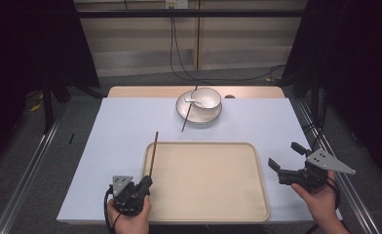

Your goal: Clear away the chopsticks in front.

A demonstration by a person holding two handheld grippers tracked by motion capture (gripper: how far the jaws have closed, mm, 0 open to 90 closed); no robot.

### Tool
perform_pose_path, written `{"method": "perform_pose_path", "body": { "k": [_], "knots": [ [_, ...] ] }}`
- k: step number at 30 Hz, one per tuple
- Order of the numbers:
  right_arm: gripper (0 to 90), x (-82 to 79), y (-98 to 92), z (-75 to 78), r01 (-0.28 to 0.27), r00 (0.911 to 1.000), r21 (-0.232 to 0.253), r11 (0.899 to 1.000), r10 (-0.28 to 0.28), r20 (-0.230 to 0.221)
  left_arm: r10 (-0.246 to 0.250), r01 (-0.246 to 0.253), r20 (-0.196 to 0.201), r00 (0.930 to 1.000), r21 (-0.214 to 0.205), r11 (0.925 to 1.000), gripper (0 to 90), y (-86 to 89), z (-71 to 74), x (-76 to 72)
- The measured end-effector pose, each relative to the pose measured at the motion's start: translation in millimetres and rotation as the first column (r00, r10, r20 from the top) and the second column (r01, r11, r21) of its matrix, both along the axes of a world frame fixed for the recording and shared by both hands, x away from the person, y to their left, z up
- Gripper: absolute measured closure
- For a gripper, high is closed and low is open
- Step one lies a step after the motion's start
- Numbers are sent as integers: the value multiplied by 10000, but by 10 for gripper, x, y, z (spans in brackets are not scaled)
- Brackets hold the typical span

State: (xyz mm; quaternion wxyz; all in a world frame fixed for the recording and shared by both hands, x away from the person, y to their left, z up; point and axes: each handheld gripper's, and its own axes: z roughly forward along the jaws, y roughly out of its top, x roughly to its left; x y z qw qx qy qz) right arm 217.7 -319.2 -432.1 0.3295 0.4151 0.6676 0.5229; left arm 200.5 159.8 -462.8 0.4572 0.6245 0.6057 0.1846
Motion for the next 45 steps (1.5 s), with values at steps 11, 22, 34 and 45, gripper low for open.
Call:
{"method": "perform_pose_path", "body": {
  "k": [11,22,34,45],
  "knots": [
    [17,7,10,-3,-39,10000,-56,10000,39,-1,-157,167,-250,9996,409,9990,858,-47,-44,-111],
    [18,8,22,-4,21,10000,-46,10000,-21,6,-144,182,-611,9980,625,9979,857,-82,-103,-83],
    [20,7,25,-6,-132,9999,5,9999,132,-106,-187,234,-697,9974,672,9975,823,-103,-135,-53],
    [20,2,24,-7,1,10000,-37,10000,-1,-60,-414,411,151,9990,214,9989,584,-117,42,189]
  ]
}}
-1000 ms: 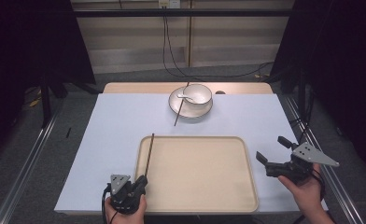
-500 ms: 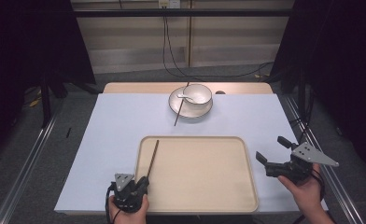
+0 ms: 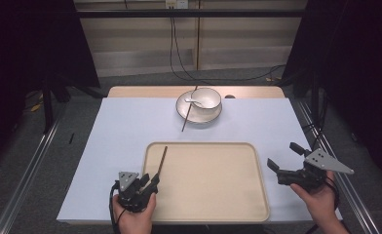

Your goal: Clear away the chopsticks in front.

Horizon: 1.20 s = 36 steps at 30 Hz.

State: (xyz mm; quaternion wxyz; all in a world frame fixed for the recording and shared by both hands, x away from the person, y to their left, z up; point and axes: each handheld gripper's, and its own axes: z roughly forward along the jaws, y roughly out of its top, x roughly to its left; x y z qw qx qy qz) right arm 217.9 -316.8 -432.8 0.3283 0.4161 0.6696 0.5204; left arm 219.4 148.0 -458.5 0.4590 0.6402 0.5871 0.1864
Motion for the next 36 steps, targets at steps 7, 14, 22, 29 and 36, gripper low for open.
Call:
{"method": "perform_pose_path", "body": {
  "k": [7,14,22,29,36],
  "knots": [
    [20,1,-14,1,7,10000,-40,10000,-7,15,-343,342,149,9993,28,9994,432,-35,164,297],
    [20,2,-19,1,19,10000,-32,10000,-19,23,-956,933,827,9920,313,9951,313,-91,202,574],
    [20,1,-15,-1,-47,10000,-65,10000,47,-38,-1476,1392,1278,9808,729,9876,256,-198,212,846],
    [20,1,-16,0,-52,10000,-80,10000,52,-26,-1683,1562,1376,9761,945,9832,255,-336,221,1092],
    [21,1,-11,0,-32,10000,-35,10000,32,-8,-2160,2041,1316,9675,984,9740,243,-555,217,1425]
  ]
}}
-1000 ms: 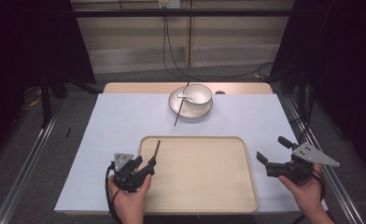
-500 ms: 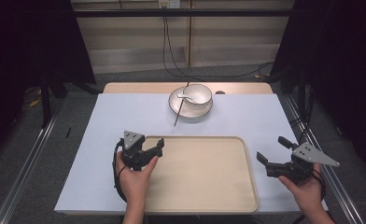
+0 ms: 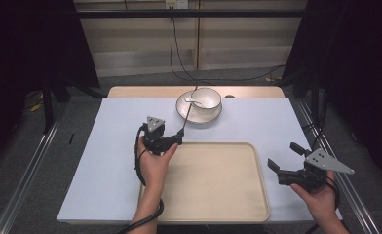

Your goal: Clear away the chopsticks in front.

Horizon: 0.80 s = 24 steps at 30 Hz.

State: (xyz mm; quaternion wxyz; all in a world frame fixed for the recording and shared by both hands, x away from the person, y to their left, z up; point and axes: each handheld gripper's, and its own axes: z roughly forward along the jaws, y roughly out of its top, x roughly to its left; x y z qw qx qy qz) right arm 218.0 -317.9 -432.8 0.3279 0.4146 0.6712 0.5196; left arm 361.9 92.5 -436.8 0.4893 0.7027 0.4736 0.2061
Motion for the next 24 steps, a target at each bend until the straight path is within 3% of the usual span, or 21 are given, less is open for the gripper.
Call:
{"method": "perform_pose_path", "body": {
  "k": [3,6,8,10,11,13,15,18,22,24],
  "knots": [
    [21,-1,-3,0,8,10000,-23,10000,-8,27,-278,280,-155,9995,112,9995,242,-144,-33,190],
    [21,-4,-8,2,-58,10000,-32,10000,58,19,-383,388,-213,9990,215,9990,240,-202,-36,276],
    [21,-3,-10,3,8,10000,-13,10000,-8,25,-556,558,-379,9977,50,9984,241,-267,-56,423],
    [21,-4,-14,4,-50,10000,-6,10000,50,-2,-594,594,-455,9972,-12,9982,241,-286,-63,469],
    [21,-6,-13,4,-56,10000,13,10000,56,-15,-816,806,-668,9944,-171,9966,240,-301,-78,559],
    [22,-9,-15,6,-86,10000,25,10000,86,-11,-701,710,-689,9952,114,9974,240,-320,-88,629],
    [22,-10,-16,4,-75,10000,19,10000,75,-34,-801,802,-707,9943,-26,9968,241,-322,-111,707],
    [22,-6,-17,2,-39,10000,18,10000,39,-23,-691,701,-745,9948,110,9975,259,-339,-146,792],
    [22,-5,-16,3,-102,9999,22,9999,103,-17,-596,635,-818,9949,459,9969,352,-331,-189,890],
    [22,-8,-16,5,-111,9999,27,9999,111,-18,-459,522,-901,9949,689,9963,441,-343,-225,969]
  ]
}}
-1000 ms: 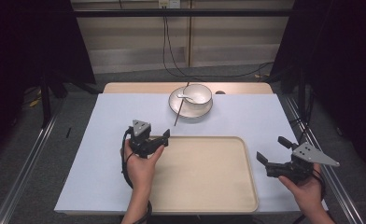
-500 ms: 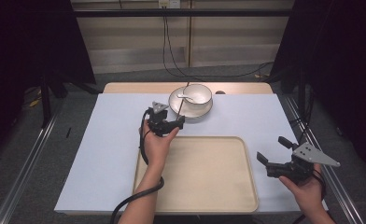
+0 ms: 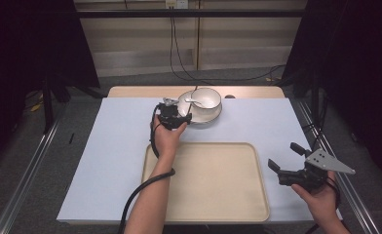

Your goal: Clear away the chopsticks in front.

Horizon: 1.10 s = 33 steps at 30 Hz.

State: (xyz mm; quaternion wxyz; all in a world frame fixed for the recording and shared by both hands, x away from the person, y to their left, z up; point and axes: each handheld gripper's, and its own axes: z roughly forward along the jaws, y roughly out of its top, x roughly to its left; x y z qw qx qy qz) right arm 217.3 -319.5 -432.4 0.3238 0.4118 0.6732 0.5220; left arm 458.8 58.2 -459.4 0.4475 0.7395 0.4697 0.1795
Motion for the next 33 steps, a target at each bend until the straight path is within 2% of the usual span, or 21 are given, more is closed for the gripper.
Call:
{"method": "perform_pose_path", "body": {
  "k": [1,2,3,5,8,10,14,15,16,18,20,21,25,28,29,30,32,33],
  "knots": [
    [22,-2,0,0,17,10000,12,10000,-17,-23,39,-39,8,10000,143,9999,449,-7,-12,27],
    [22,-1,-2,-2,51,10000,-11,10000,-51,-1,39,-39,8,10000,143,9999,481,-7,-12,27],
    [22,1,-4,-3,37,10000,2,10000,-37,11,-62,65,-99,9999,340,9994,532,-26,-25,60],
    [22,3,-20,-4,-84,10000,-8,10000,84,-25,-7,15,-155,9999,508,9987,555,-47,-40,98],
    [22,5,-25,-8,57,10000,12,10000,-57,-4,86,-82,-93,9999,412,9991,575,-92,-54,150],
    [22,2,-29,-8,77,10000,27,10000,-77,-27,-26,41,-201,9998,752,9972,624,-121,-46,182],
    [22,-4,-30,-7,47,10000,76,10000,-47,-56,91,-59,-397,9992,800,9968,671,-176,-55,210],
    [22,-4,-28,-10,53,10000,86,9999,-52,-58,97,-55,-419,9991,991,9951,685,-204,-64,225],
    [22,-4,-30,-11,46,10000,78,10000,-45,-62,97,-55,-419,9991,991,9951,699,-204,-64,225],
    [22,-2,-34,-14,65,10000,126,9999,-64,-37,456,-389,-640,9969,1029,9939,722,-231,-89,251],
    [22,-5,-41,-12,57,10000,122,9999,-56,-20,558,-489,-662,9962,1024,9935,756,-235,-95,255],
    [22,-6,-43,-11,131,9999,101,9999,-131,0,394,-306,-752,9964,1144,9930,759,-211,-105,272],
    [22,-9,-48,-12,86,9999,143,9999,-85,-58,646,-601,-871,9941,532,9968,813,-218,-133,282],
    [22,-8,-50,-15,94,9999,137,9999,-93,-56,636,-576,-924,9937,664,9961,852,-209,-132,279],
    [22,-6,-53,-14,112,9999,147,9998,-112,-32,613,-552,-1006,9930,624,9965,854,-196,-124,272],
    [22,-9,-52,-12,109,9999,179,9998,-108,-46,779,-730,-1000,9919,511,9960,855,-202,-118,263],
    [22,-8,-51,-13,110,9999,178,9998,-110,-43,714,-653,-983,9926,647,9958,856,-185,-89,237],
    [22,-7,-51,-14,103,9999,175,9998,-102,-30,843,-796,-994,9915,506,9955,857,-174,-69,210]
  ]
}}
